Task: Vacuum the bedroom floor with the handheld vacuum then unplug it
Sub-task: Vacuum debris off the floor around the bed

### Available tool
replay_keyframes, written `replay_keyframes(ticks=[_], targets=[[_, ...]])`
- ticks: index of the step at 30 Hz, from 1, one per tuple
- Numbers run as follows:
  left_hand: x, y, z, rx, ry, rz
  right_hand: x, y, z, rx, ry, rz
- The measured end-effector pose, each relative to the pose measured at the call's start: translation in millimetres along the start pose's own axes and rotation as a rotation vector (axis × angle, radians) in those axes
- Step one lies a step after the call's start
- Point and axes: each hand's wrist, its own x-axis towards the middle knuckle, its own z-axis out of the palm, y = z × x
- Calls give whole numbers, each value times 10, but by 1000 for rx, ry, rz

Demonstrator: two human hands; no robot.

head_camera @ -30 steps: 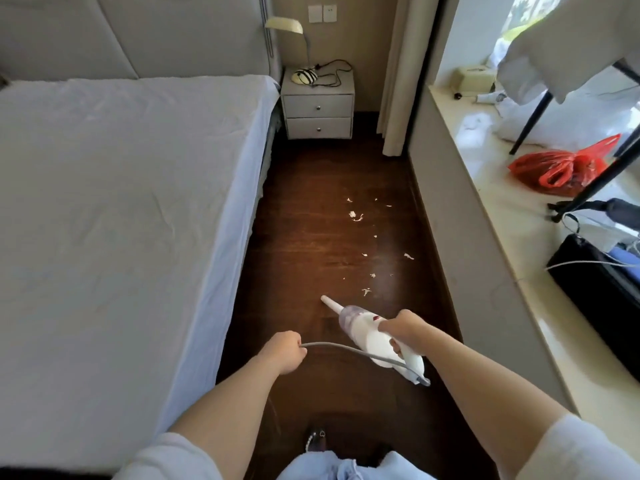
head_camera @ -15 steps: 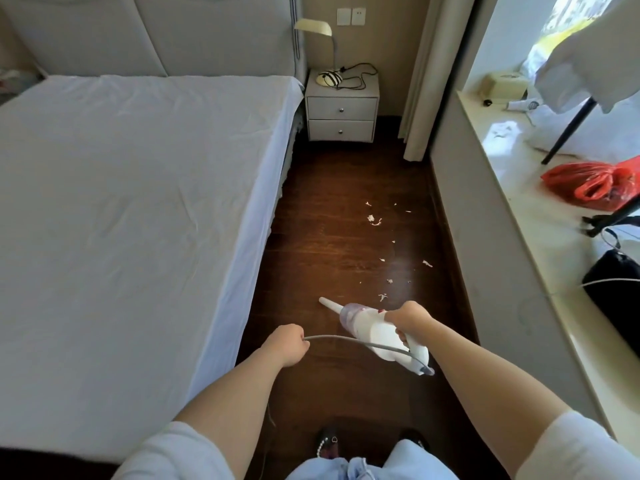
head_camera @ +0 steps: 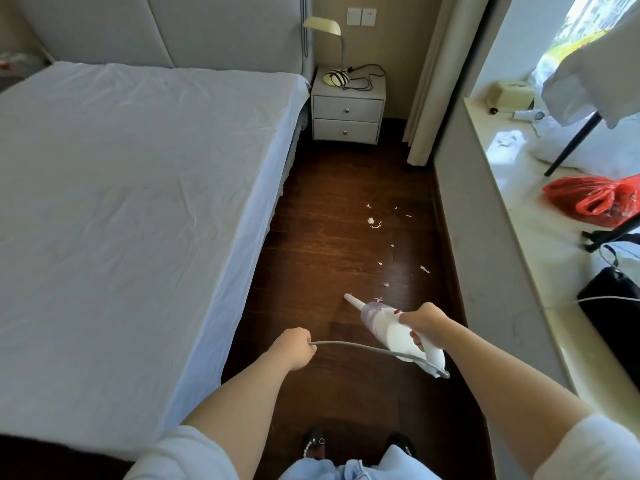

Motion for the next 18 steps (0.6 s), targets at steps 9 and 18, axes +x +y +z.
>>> replay_keyframes(ticks=[9, 18], targets=[[-98, -254, -39, -66, 47, -96, -79, -407, 308, -127, -149, -103], [-363, -779, -107, -72, 55, -260, -122, -827, 853, -205, -264, -169]])
